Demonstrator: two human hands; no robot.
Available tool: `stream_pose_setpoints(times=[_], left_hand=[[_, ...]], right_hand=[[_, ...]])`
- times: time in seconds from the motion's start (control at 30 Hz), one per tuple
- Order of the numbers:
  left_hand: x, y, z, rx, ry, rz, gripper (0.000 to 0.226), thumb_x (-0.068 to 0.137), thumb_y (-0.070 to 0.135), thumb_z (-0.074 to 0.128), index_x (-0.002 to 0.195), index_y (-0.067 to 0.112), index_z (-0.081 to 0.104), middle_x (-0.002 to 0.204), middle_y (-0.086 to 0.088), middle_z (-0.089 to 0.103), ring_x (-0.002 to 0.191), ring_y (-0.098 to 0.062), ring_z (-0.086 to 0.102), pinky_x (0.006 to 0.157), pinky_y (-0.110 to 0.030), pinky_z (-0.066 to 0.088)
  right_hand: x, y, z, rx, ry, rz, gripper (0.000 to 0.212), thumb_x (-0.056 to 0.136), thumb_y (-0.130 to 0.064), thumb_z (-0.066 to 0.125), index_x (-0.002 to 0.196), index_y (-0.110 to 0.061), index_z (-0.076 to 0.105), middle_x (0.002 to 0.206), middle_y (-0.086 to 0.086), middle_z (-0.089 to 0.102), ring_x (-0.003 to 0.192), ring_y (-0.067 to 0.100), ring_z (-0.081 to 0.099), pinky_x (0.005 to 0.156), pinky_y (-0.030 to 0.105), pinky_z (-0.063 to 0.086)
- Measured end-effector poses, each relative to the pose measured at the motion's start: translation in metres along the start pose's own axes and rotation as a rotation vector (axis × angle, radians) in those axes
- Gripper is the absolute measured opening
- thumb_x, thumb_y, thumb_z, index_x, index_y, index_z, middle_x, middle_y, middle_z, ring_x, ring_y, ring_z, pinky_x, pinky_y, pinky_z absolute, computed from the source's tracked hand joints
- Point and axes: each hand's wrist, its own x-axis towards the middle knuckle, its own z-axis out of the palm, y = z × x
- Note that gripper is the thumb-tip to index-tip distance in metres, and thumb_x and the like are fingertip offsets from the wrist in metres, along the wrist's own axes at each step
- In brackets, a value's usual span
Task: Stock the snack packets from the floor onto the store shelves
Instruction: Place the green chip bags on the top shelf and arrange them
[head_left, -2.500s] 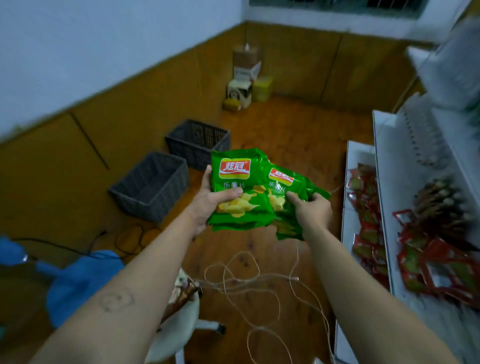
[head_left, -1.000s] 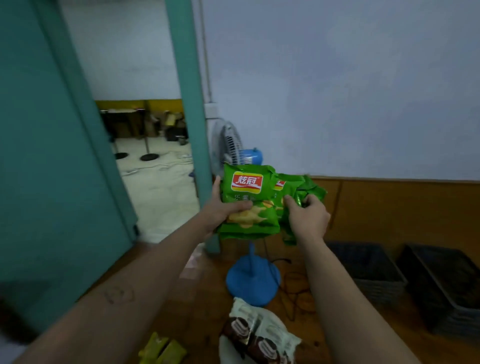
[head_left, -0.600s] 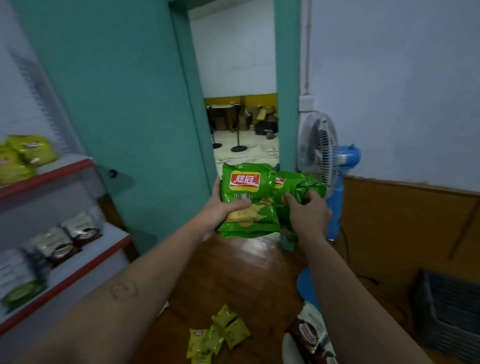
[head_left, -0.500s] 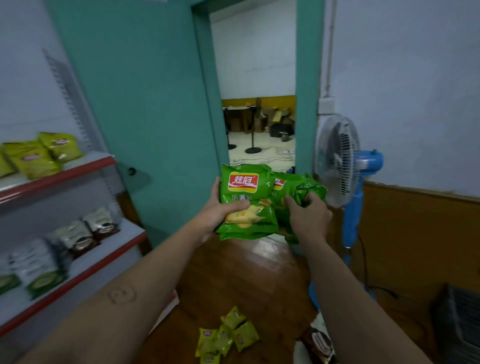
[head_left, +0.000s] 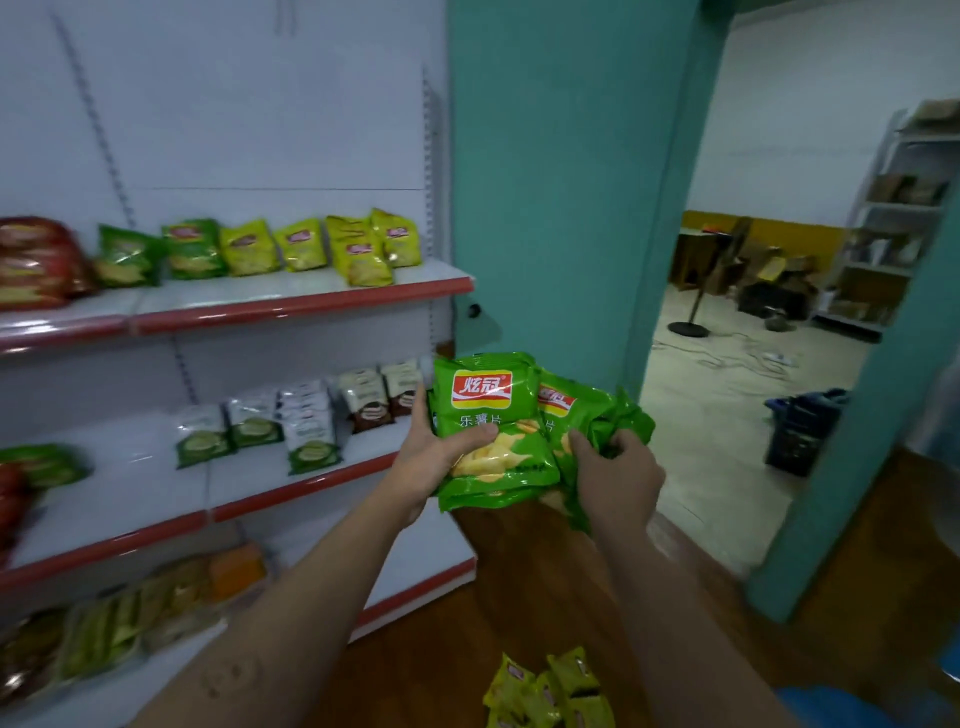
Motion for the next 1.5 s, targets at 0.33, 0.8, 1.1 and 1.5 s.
stream_pose_setpoints(times=[0.33,0.8,1.1,1.5], left_hand=[[-0.002,-0.020,-0.221,-0.105,0.181,-0.086,0.092,0.072,0.027,0.085,0.149,0.032,0.034,0.120,-0.006,0.073,0.103,-0.029,0.074,0.091,-0.050,0.058],[-0.038,-0.029,-0.397,-0.184,0.424,-0.067,0.088,0.062,0.039,0.088,0.137,0.032,0.043,0.119,-0.006,0.073,0.101,-0.029,0.074,0.086,-0.047,0.060],[-0.047,0.001,-0.462,-0.130,0.616,-0.027,0.083,0.070,0.034,0.085,0.139,0.028,0.041,0.120,-0.008,0.072,0.103,-0.030,0.073,0.092,-0.051,0.057],[0.086,0.189,-0.513,0.240,0.576,0.242,0.073,0.074,0.030,0.080,0.138,0.025,0.044,0.116,-0.002,0.074,0.101,-0.025,0.074,0.088,-0.041,0.058]], right_hand=[[-0.074,-0.044,0.206,-0.054,-0.291,-0.135,0.042,0.072,-0.048,0.073,0.063,-0.014,0.049,0.069,0.005,0.058,0.083,0.032,0.057,0.062,0.034,0.040],[-0.168,-0.105,0.376,-0.073,-0.553,-0.283,0.043,0.071,-0.044,0.076,0.057,-0.023,0.041,0.067,0.002,0.053,0.082,0.032,0.057,0.058,0.031,0.034],[-0.194,-0.154,0.451,0.080,-0.694,-0.457,0.055,0.072,-0.034,0.081,0.053,-0.021,0.031,0.051,-0.001,0.037,0.054,0.020,0.038,0.051,0.028,0.024],[-0.080,-0.306,0.537,0.397,-0.546,-0.592,0.045,0.076,-0.048,0.073,0.062,-0.013,0.049,0.066,0.004,0.054,0.078,0.033,0.051,0.056,0.034,0.031]])
